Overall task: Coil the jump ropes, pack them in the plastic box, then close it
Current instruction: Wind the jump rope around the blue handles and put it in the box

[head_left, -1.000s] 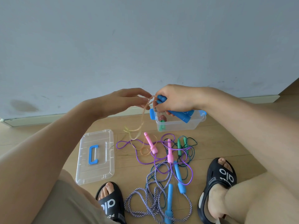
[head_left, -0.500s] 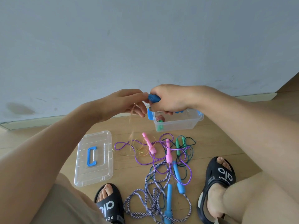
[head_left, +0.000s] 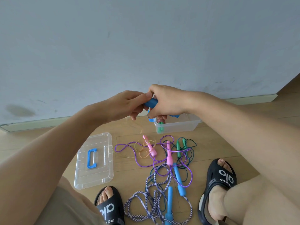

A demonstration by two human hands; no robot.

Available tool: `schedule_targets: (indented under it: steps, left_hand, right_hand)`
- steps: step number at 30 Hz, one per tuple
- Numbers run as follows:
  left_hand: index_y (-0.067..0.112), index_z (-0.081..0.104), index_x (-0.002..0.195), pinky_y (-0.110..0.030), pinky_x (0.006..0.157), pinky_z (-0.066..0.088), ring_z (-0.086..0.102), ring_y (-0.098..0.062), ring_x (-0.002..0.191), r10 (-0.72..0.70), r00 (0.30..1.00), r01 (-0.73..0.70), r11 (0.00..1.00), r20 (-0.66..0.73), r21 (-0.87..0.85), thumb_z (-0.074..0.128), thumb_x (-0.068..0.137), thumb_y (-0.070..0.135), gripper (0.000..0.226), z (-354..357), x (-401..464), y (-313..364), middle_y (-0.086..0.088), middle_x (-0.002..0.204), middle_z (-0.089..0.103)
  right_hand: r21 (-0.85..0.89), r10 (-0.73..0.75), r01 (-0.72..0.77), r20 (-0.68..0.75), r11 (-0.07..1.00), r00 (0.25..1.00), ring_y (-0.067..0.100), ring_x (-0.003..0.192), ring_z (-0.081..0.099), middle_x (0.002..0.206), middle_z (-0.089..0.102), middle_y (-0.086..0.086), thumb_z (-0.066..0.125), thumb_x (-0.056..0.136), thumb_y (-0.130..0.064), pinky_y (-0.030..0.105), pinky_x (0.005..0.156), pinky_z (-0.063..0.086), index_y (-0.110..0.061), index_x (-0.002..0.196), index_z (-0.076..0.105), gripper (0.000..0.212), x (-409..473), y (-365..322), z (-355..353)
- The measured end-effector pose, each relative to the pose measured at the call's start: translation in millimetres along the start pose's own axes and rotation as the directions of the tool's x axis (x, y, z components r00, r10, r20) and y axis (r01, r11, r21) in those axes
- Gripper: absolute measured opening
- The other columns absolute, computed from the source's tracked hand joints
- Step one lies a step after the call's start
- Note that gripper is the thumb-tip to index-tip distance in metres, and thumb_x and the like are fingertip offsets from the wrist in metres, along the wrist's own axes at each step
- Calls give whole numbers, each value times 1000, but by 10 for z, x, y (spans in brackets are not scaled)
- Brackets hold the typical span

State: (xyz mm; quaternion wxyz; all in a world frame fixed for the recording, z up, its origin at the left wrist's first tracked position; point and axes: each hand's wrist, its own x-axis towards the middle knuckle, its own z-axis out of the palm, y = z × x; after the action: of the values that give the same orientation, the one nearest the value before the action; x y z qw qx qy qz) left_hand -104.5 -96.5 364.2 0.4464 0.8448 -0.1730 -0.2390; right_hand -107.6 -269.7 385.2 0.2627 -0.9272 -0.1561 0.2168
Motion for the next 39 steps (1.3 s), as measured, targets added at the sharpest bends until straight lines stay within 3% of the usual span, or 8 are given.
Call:
schedule_targets:
  steps: [4,9,13,19,22,28,34,39]
  left_hand:
    - [12,63,102,-36,84,52,66,-16,83,-30,990,31,1000,-140,5,48,100,48,40,27,41,-29,0,89,69]
    - [15,41,71,-30,55,31,36,-18,60,74,847,151,916,-527,371,55,88,63,53,6,46,81,3,68,43]
    - [11,64,85,-32,69,49,61,-17,67,-270,947,260,962,-174,-79,38,96,63,59,139,30,182,-4,77,66]
    - [14,65,117,-38,98,52,67,-19,106,-222,975,210,915,3,-344,40,100,49,46,216,9,104,-5,111,73]
    - [9,64,110,-32,89,56,70,-13,92,-192,981,162,883,-23,-441,42,102,36,37,257,14,147,-2,95,75]
    - [12,56,89,-29,64,46,59,-18,64,-290,948,173,815,-131,-554,47,99,23,18,217,51,212,-5,70,58]
    - [4,56,94,-27,63,58,68,-19,63,-354,922,160,714,-154,-682,48,103,24,24,60,43,155,-5,69,69]
    - [3,59,116,-25,52,50,51,-14,52,-259,957,288,806,130,-517,48,102,27,30,2,-69,125,-9,85,66]
  right_hand:
    - [-73,54,-61,-100,995,994,20,68,54,101,61,10,75,80,-21,28,50,38,-9,109,50,40,56,5,40]
    - [10,177,-178,-162,984,971,16,64,49,89,48,3,75,80,-18,29,49,35,-11,110,41,45,68,14,29]
    - [148,203,-181,-148,972,968,21,71,54,94,54,7,76,75,-13,29,54,41,-8,118,43,55,72,-36,19]
    - [391,217,-181,-49,903,975,29,86,63,107,59,17,71,61,-3,34,64,53,-12,134,28,85,106,-114,128]
    - [438,250,-187,-91,879,964,34,99,64,121,51,12,69,48,-13,43,82,59,-20,144,18,108,134,-156,179]
    - [514,117,-108,15,851,993,21,73,67,90,67,11,79,70,-6,29,58,54,-14,138,22,89,85,-175,219]
    - [556,47,-177,240,812,970,25,104,71,123,64,5,80,80,-26,40,90,58,-32,152,21,94,-42,36,-124]
    - [438,-23,57,-83,897,996,7,134,41,148,42,-6,64,75,3,29,98,44,-40,145,40,86,-32,108,-124]
